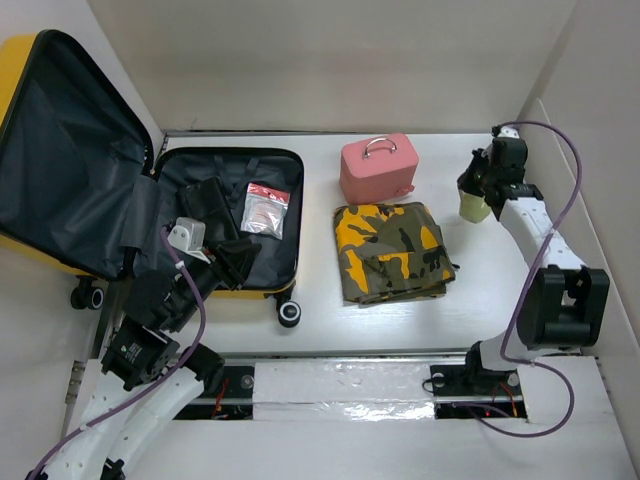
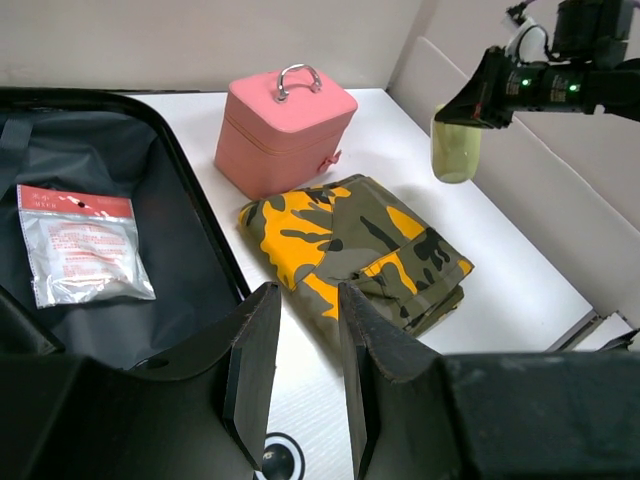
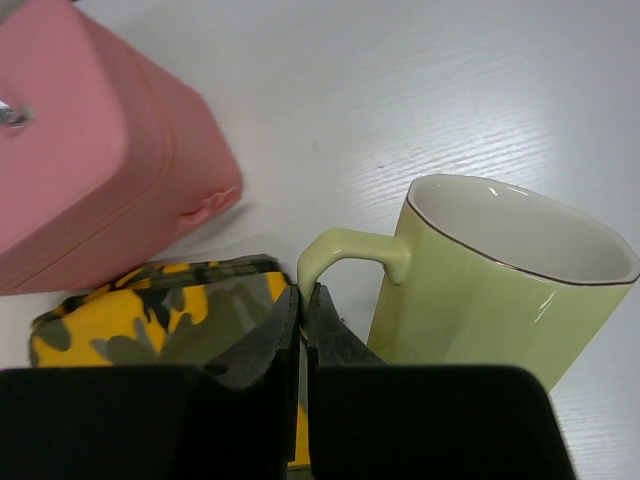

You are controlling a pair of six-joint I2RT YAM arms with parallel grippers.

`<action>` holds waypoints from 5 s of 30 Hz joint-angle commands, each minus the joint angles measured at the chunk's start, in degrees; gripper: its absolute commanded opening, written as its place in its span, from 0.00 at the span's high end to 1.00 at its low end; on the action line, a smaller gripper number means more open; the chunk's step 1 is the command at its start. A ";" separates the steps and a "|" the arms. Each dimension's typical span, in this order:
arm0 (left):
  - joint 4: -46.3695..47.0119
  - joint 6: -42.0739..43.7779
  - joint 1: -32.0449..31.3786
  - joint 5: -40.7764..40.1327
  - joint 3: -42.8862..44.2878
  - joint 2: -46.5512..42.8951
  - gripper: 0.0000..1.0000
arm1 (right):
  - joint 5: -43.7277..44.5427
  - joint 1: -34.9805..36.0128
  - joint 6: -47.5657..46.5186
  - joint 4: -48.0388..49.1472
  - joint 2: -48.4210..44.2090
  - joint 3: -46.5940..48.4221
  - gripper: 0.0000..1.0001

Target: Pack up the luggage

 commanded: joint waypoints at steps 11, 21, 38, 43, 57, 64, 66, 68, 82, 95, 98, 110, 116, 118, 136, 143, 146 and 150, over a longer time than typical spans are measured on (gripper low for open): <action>1.96 -1.28 1.05 -7.65 0.79 -2.64 0.75 | -9.14 34.22 3.19 5.98 -1.65 20.77 1.00; 1.26 -3.22 1.58 -13.72 0.79 -5.80 0.77 | -10.46 54.63 5.29 5.97 21.91 44.44 1.00; 1.79 -3.66 1.58 -13.63 -0.09 -7.83 0.76 | 13.16 60.43 17.87 3.70 36.76 43.92 1.00; 1.70 -3.66 1.58 -13.63 -0.09 -7.30 0.75 | 15.13 61.76 18.74 -2.01 44.23 52.78 1.00; 1.35 -3.83 1.58 -14.33 0.00 -5.02 0.74 | 9.77 63.95 18.40 -4.14 50.84 59.84 0.32; 1.61 -4.36 1.58 -16.01 0.00 -3.35 0.67 | 3.17 63.95 11.02 -2.03 38.55 53.89 0.08; 1.96 -4.71 2.19 -15.48 -0.09 -2.47 0.65 | 2.20 63.95 10.49 -0.19 31.99 48.88 0.09; 2.57 -4.89 2.19 -14.35 -0.09 -1.68 0.64 | -0.24 62.64 10.40 4.73 26.96 39.04 0.12; 10.05 -11.04 2.19 3.23 3.95 14.30 0.93 | -0.10 54.82 8.03 13.69 -1.70 6.97 1.00; 15.94 -19.03 -26.55 -25.23 7.02 47.43 0.61 | 4.67 31.63 6.09 8.88 -44.51 -25.23 0.67; 17.43 -20.88 -27.08 -26.36 8.17 52.28 0.32 | 1.85 28.90 5.74 7.56 -47.95 -28.14 0.52; 19.01 -26.33 -20.84 -21.73 14.41 73.55 0.19 | -10.18 18.52 3.63 6.41 -52.08 -30.60 0.36; 24.55 -28.79 -16.00 -15.13 14.14 80.76 0.22 | -11.68 17.29 3.63 6.77 -53.31 -31.13 0.36; 24.55 -28.71 -16.00 -13.99 15.63 83.65 0.23 | -12.56 17.29 3.63 7.64 -53.40 -31.57 0.36; 32.82 -23.44 -16.53 -8.62 17.75 82.28 1.00 | -14.59 17.29 4.42 9.40 -53.66 -32.10 0.38; 25.53 -15.27 -13.56 -7.32 21.17 64.79 1.00 | -10.11 17.29 6.34 11.68 -56.12 -33.67 0.38; 20.61 -12.28 -8.81 -5.64 23.81 57.75 1.00 | -8.96 17.29 7.23 16.42 -56.39 -35.87 0.38; 13.22 -8.76 2.14 -3.10 25.75 49.33 1.00 | -8.61 16.76 7.32 16.61 -55.25 -36.32 0.38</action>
